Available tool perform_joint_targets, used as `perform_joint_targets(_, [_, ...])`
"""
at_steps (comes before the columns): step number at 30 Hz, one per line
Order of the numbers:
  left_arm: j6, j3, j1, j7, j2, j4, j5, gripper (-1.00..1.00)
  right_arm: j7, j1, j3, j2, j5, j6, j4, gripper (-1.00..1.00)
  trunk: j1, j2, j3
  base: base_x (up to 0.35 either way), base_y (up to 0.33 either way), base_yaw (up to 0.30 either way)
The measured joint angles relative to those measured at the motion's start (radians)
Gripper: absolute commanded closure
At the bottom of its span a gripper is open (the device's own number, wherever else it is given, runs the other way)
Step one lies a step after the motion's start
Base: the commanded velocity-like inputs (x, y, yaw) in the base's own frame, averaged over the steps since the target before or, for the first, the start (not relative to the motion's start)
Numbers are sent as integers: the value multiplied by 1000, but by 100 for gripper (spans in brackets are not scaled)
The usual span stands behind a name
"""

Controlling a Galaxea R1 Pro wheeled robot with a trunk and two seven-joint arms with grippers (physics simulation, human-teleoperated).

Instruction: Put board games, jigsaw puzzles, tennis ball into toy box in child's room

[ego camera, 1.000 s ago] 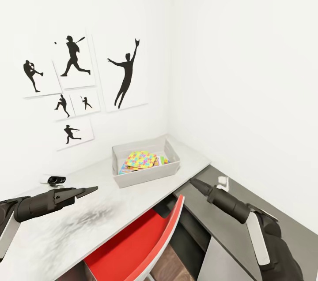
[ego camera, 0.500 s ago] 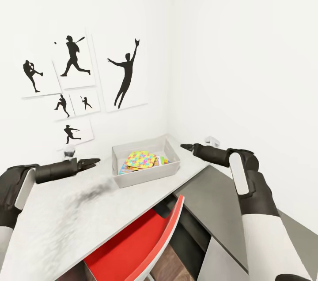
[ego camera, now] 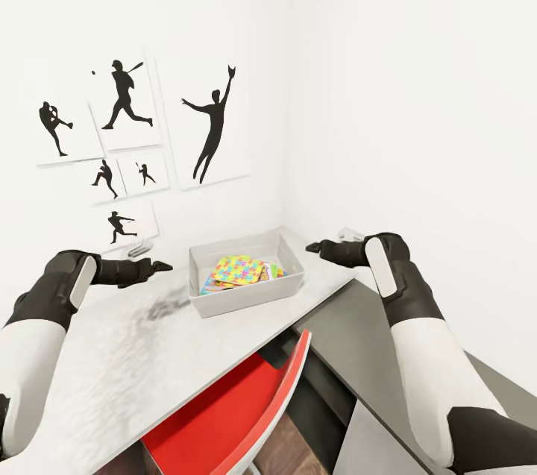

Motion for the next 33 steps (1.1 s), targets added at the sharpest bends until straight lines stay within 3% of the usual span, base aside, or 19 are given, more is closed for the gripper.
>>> perform_joint_targets(8, [-6,-1,-2,36,-4,4,-4,-100,-7,2,8,1,5,0,4,-100,0,0,0,124,0,0])
perform_joint_targets(33, [-10,-2,-3,39,-4,10,-3,-100,-3,3,9,-11,2,0,6,-100,0,0,0,159,-3,85])
